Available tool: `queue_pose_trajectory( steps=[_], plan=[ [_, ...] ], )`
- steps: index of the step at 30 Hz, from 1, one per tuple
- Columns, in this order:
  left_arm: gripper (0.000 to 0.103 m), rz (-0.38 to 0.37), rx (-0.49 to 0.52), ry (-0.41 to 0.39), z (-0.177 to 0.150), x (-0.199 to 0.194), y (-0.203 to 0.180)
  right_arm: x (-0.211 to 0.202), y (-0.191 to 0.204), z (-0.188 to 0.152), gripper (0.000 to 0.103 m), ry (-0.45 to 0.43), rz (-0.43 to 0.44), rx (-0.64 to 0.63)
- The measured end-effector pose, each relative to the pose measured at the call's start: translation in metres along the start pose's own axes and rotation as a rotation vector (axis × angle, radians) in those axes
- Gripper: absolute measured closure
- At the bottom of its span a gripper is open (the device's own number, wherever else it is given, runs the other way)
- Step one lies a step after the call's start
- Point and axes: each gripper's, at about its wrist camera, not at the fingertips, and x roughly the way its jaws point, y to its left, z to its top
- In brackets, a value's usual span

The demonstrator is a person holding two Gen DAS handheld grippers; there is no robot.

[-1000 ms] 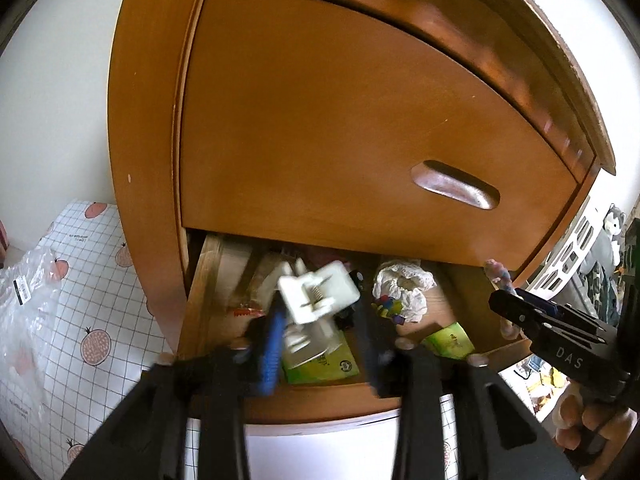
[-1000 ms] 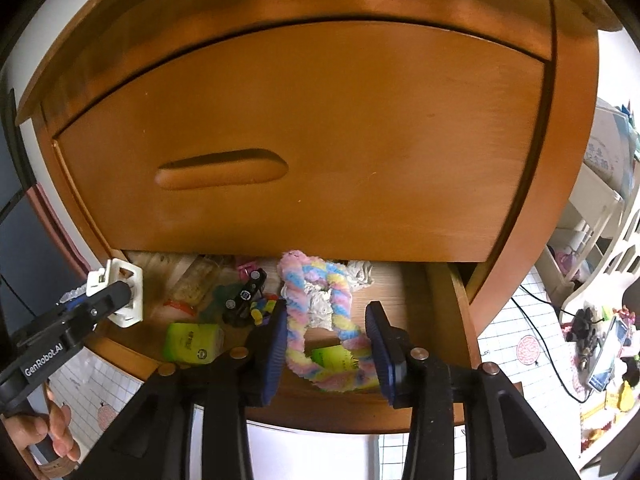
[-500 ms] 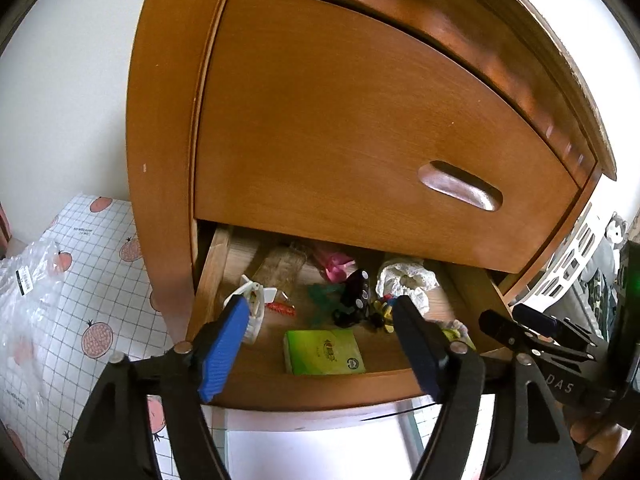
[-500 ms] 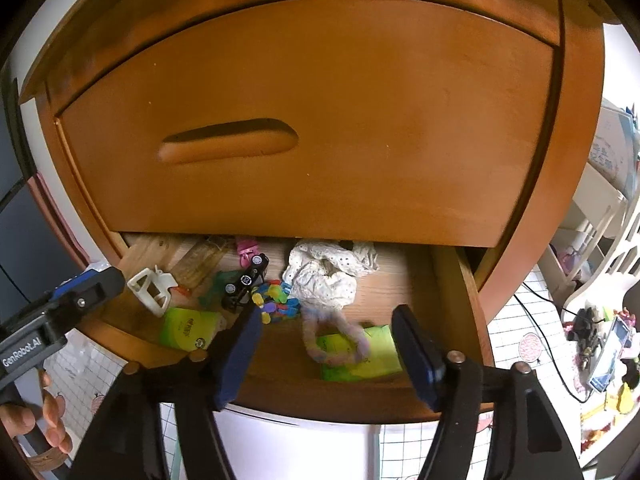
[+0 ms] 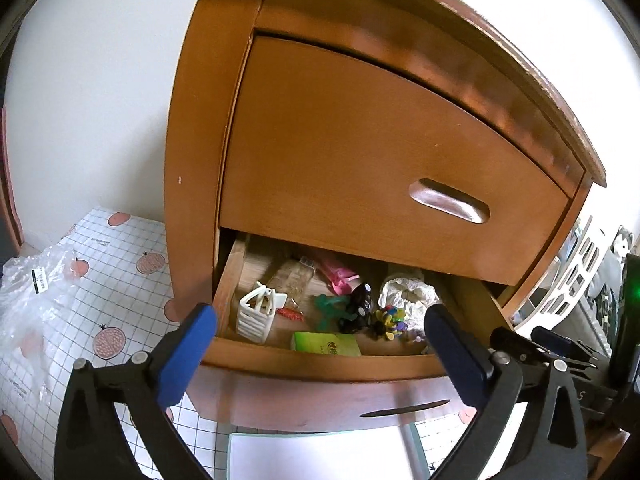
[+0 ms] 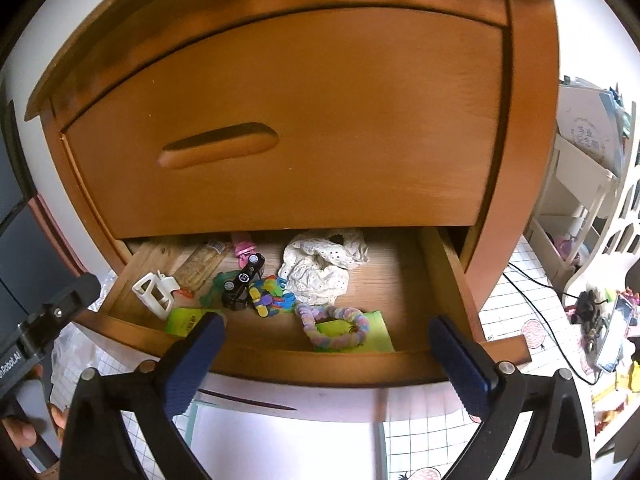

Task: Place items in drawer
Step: 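Withdraw both open tools from the drawer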

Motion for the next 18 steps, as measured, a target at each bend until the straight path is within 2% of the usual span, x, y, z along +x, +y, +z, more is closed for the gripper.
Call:
queue_pose_trajectory(
  steps=[9,18],
  plan=[
    [0.000,0.007,0.006,-0.039,-0.006,-0.016,-0.003,-0.013,-0.002,-0.010,0.000,-0.029,-0.015,-0.004],
    [0.000,0.018,0.002,0.026,-0.024,-0.004,-0.004,-0.018,-0.001,-0.027,0.000,-0.045,-0.043,-0.006]
  ],
)
